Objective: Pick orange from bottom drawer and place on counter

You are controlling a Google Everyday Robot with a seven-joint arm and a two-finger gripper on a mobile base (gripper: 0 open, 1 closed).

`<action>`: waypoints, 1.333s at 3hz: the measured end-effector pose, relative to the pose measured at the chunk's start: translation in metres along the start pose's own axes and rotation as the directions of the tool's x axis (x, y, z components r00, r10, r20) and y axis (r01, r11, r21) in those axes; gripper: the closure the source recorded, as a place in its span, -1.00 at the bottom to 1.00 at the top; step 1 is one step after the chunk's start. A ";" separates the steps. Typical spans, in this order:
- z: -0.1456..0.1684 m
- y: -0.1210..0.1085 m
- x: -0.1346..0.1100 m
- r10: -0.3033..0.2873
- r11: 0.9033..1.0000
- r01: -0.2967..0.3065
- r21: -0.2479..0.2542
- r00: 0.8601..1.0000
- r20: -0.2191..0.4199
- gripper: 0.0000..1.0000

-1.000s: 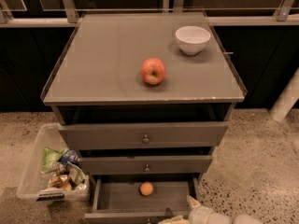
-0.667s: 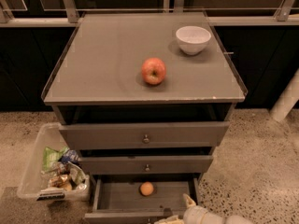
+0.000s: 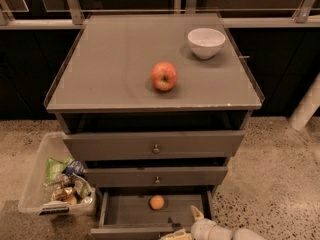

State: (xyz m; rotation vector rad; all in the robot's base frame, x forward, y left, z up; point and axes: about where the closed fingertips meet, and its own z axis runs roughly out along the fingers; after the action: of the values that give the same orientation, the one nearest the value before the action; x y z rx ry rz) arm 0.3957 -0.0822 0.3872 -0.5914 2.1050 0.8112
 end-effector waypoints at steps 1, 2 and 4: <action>0.011 -0.019 0.006 -0.034 0.999 0.034 0.031 0.999 0.000 -1.00; 0.029 -0.043 0.017 -0.060 0.996 0.060 0.060 0.998 -0.007 -1.00; 0.053 -0.063 0.035 -0.025 0.995 0.026 0.093 1.000 -0.010 -1.00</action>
Offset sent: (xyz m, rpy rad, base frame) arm 0.0563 -0.0192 -0.0750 -0.1133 -0.0697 -0.0341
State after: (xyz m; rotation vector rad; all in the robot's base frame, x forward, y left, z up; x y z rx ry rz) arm 0.4421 -0.0921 0.3118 -0.5724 2.1267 0.6930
